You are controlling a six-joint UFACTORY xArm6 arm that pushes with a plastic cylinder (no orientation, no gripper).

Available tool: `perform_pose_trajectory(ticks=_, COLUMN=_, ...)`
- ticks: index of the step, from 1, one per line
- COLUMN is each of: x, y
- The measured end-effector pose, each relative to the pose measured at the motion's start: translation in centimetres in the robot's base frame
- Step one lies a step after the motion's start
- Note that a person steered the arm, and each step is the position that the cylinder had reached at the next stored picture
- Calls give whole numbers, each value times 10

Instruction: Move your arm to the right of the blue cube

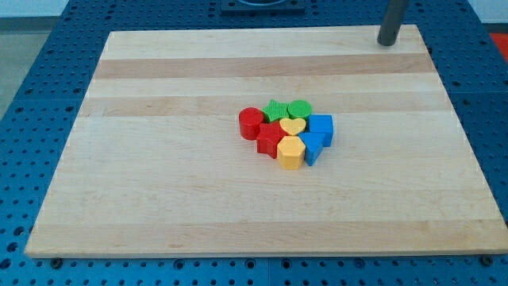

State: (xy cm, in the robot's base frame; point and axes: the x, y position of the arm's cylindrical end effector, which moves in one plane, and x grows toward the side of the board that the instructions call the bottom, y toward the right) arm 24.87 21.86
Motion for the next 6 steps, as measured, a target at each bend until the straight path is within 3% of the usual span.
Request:
perform_pose_trajectory(ticks=2, x=87, y=-26)
perform_pose_trajectory(ticks=6, x=163, y=-42)
